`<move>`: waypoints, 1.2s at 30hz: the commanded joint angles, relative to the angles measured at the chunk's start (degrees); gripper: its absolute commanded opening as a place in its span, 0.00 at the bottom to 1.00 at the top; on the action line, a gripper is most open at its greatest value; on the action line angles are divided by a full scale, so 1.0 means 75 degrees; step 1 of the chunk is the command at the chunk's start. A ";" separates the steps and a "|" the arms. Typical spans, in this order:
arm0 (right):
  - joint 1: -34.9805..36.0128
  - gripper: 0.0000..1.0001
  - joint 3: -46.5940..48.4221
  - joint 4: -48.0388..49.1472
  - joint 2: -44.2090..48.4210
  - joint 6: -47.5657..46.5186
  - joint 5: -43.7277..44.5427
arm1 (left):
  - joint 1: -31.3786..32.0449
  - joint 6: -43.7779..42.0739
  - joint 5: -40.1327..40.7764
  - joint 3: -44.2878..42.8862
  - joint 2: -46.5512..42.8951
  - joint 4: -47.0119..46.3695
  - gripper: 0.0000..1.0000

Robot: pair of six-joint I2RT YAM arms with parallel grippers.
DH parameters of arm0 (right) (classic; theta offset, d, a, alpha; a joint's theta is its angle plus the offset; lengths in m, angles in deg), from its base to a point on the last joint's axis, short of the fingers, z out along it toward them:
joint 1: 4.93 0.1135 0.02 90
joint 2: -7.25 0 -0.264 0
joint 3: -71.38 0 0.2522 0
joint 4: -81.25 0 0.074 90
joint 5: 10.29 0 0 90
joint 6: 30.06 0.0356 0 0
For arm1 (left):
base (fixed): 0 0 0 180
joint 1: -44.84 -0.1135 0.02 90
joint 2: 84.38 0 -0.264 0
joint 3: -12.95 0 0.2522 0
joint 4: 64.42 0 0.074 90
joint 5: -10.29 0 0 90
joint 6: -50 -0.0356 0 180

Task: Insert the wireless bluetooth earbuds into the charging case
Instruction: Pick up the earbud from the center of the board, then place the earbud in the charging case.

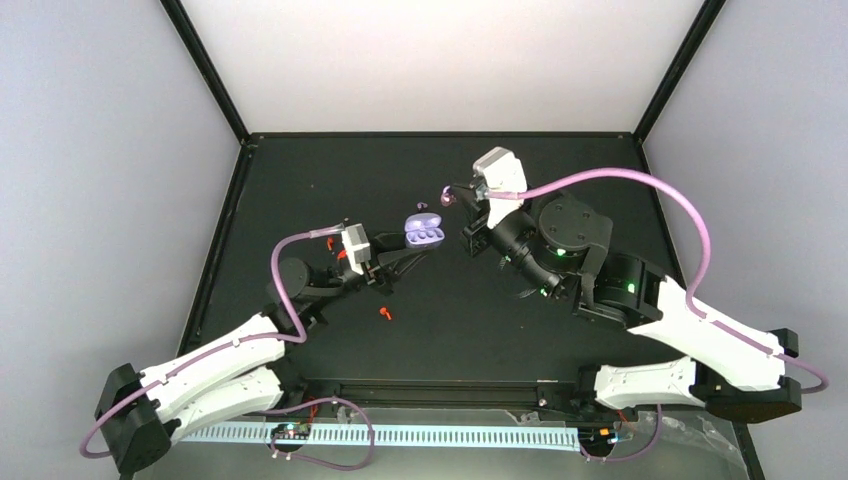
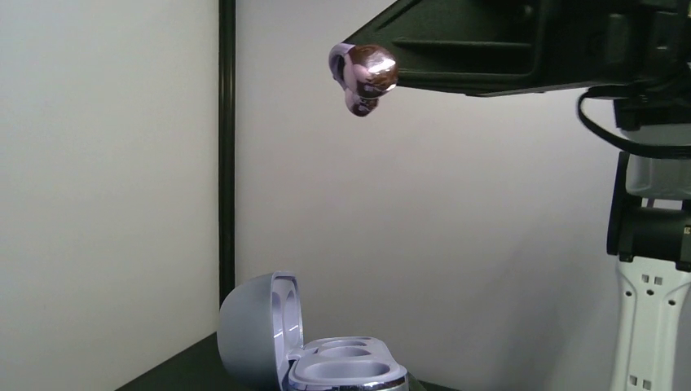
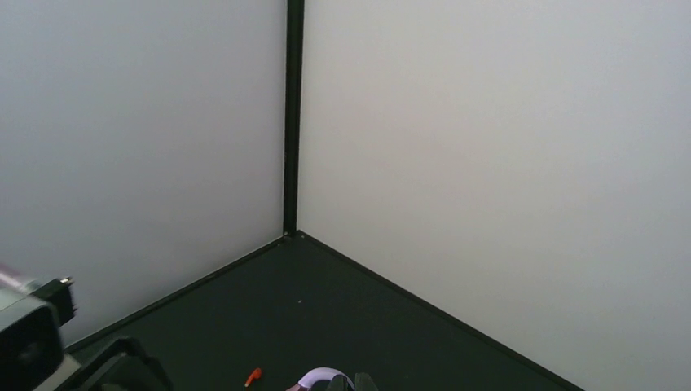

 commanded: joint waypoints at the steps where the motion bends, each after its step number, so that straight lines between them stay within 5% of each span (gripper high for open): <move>1: 0.0331 0.01 -0.0501 0.0569 0.0176 -0.0114 0.0264 | -0.0067 -0.0165 -0.0033 -0.0381 0.0216 -0.0212 0.02; 19: 0.1223 0.01 -0.2288 0.4056 0.0366 -0.1427 0.2259 | -0.0077 -0.0029 -0.0210 -0.0367 0.0372 -0.0541 0.02; 36: 0.1504 0.01 -0.2689 0.4583 -0.0004 -0.1333 0.2312 | -0.0076 -0.0129 -0.0136 -0.0376 0.0218 -0.0424 0.02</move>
